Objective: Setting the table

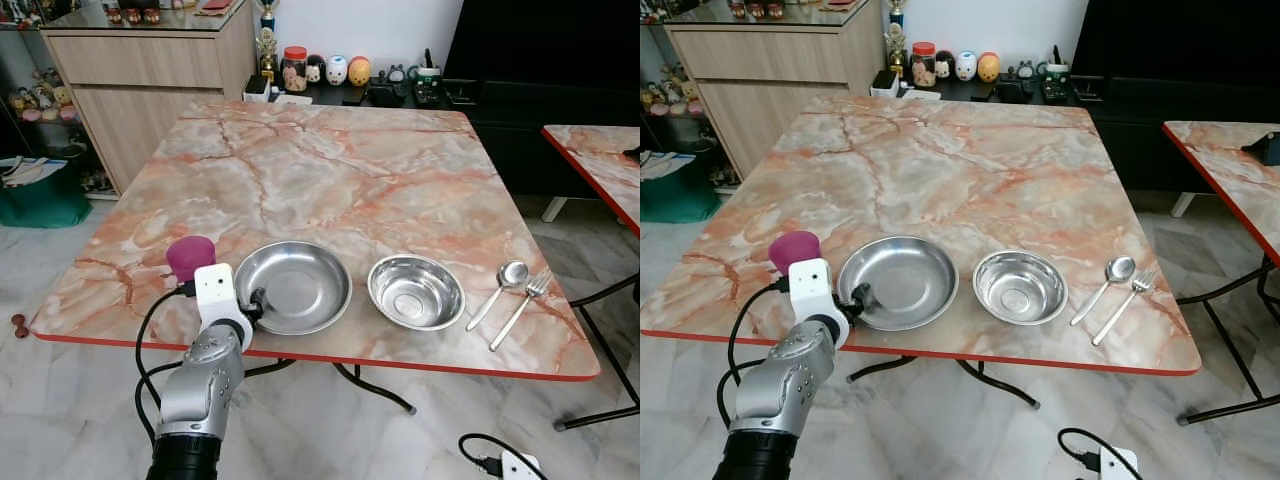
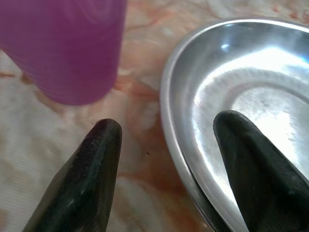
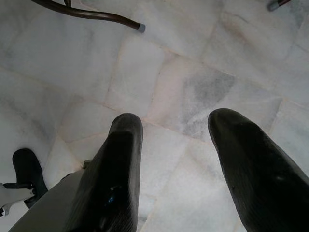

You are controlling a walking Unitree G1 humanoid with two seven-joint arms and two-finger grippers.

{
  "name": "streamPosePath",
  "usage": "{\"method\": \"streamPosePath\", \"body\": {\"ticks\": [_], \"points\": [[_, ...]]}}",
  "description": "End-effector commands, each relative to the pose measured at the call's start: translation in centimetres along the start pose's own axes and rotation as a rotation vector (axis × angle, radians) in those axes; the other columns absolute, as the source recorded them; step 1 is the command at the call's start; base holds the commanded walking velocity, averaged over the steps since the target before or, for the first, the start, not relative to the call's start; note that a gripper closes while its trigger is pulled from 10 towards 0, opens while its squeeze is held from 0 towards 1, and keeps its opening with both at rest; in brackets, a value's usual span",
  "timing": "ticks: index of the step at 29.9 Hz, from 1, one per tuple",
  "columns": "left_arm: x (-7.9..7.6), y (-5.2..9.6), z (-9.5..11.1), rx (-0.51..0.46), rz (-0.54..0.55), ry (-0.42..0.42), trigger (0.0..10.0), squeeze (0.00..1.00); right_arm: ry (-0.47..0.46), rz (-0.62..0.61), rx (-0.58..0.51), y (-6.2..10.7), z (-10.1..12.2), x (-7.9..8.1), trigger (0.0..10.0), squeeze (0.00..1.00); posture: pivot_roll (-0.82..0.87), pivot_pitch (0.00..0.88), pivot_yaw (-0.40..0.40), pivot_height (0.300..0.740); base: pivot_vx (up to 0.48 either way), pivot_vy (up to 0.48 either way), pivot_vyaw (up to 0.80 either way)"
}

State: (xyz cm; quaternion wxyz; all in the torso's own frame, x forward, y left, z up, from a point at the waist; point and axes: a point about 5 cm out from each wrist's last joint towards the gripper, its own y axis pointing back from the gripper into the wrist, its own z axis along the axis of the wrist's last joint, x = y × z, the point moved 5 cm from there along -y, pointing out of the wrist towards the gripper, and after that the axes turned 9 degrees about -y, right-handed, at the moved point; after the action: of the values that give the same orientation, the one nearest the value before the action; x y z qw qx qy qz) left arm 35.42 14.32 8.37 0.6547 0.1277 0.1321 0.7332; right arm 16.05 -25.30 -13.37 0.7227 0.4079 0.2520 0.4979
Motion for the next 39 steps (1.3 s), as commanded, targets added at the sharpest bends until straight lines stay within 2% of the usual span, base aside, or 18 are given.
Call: {"method": "streamPosePath", "body": {"ticks": [1, 10, 33, 34, 35, 36, 39], "points": [[0.2, -0.3, 0.5, -0.017, 0.037, -0.005, 10.0, 0.0, 0.009, -0.001, 0.002, 0.0, 0.1, -0.2, 10.0, 0.0, 0.12, 0.0, -0.051, 0.74, 0.0, 0.0, 0.0], [-0.2, -0.6, 1.0, -0.022, 0.034, 0.006, 10.0, 0.0, 0.013, 0.002, 0.002, 0.0, 0.2, -0.2, 10.0, 0.0, 0.12, 0.0, -0.056, 0.74, 0.0, 0.0, 0.0], [-1.4, -0.8, -0.4, 0.052, -0.001, -0.046, 10.0, 0.0, 0.015, 0.006, 0.007, 0.0, 0.1, -0.1, 10.0, 0.0, 0.12, 0.0, -0.054, 0.74, 0.0, 0.0, 0.0], [-1.5, -0.8, -0.6, 0.059, -0.001, -0.05, 2.4, 0.0, 0.015, 0.006, 0.007, 0.0, 0.1, -0.1, 10.0, 0.0, 0.12, 0.0, -0.053, 0.74, 0.0, 0.0, 0.0], [-1.5, -0.8, -0.6, 0.059, -0.001, -0.05, 2.4, 0.0, 0.015, 0.006, 0.007, 0.0, 0.1, -0.1, 10.0, 0.0, 0.12, 0.0, -0.053, 0.74, 0.0, 0.0, 0.0], [-1.4, -0.8, -0.8, 0.067, 0.006, -0.056, 0.0, 0.0, 0.015, 0.007, 0.008, 0.0, 0.1, -0.1, 10.0, 0.0, 0.12, 0.0, -0.053, 0.74, 0.0, 0.0, 0.0], [-1.3, -0.7, -0.8, 0.067, 0.013, -0.063, 0.0, 0.0, 0.014, 0.007, 0.008, 0.0, 0.1, -0.1, 10.0, 0.0, 0.12, 0.0, -0.053, 0.74, 0.0, 0.0, 0.0]]}}
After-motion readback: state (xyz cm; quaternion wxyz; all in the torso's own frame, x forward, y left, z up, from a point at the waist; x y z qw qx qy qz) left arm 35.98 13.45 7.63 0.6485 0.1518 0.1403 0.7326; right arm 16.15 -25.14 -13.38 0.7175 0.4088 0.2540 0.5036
